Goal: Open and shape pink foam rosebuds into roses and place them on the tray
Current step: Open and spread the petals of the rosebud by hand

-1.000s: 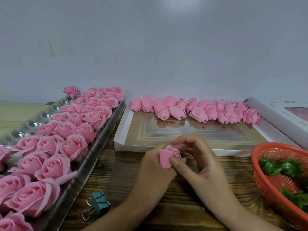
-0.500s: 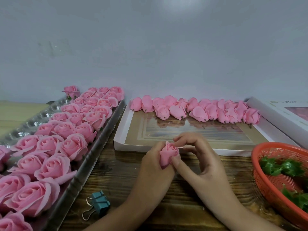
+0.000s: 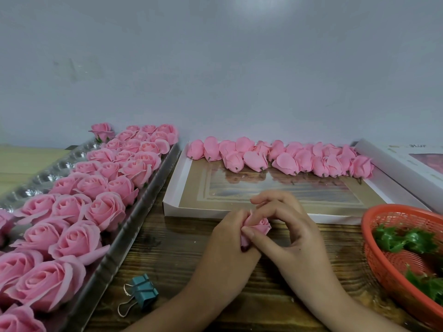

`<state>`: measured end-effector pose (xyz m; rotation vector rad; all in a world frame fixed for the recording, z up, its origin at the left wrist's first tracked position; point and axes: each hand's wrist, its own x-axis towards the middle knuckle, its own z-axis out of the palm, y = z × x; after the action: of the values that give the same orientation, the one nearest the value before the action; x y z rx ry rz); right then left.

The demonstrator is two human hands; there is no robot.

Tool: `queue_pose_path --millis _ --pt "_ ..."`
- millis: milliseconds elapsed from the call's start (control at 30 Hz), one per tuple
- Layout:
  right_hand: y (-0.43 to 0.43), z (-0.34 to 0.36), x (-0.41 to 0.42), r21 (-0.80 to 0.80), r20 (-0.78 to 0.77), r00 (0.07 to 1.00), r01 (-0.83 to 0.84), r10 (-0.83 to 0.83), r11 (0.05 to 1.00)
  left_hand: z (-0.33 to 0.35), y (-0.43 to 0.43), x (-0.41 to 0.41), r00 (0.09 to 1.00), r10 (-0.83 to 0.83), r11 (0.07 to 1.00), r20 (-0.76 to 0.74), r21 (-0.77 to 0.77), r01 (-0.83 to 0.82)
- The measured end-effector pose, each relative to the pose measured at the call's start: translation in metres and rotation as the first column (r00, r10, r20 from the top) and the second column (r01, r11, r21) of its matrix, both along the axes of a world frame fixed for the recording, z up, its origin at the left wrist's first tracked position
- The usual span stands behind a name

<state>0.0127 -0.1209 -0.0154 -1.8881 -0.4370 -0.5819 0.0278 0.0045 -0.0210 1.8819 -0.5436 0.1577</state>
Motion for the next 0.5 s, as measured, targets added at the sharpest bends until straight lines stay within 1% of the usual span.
queue_pose_path --millis 200,333,500 --pt "-0.0007 -0.0043 0.0026 0.047 -0.006 1.0 0.025 -0.025 0.999 0.0022 -0.0008 -0.0023 0.999 -0.011 1.0 0.043 0.029 0.01" --pt "0.0004 -0.0066 0.0014 0.132 -0.07 0.997 0.033 -0.023 0.991 0.0028 -0.0006 -0.0004 0.996 -0.005 0.999 0.092 0.045 0.001" --pt "0.0008 -0.0076 0.0017 0.117 -0.128 0.989 0.093 -0.078 0.989 0.0024 0.0002 0.0008 0.992 0.04 0.999 0.12 0.026 -0.044"
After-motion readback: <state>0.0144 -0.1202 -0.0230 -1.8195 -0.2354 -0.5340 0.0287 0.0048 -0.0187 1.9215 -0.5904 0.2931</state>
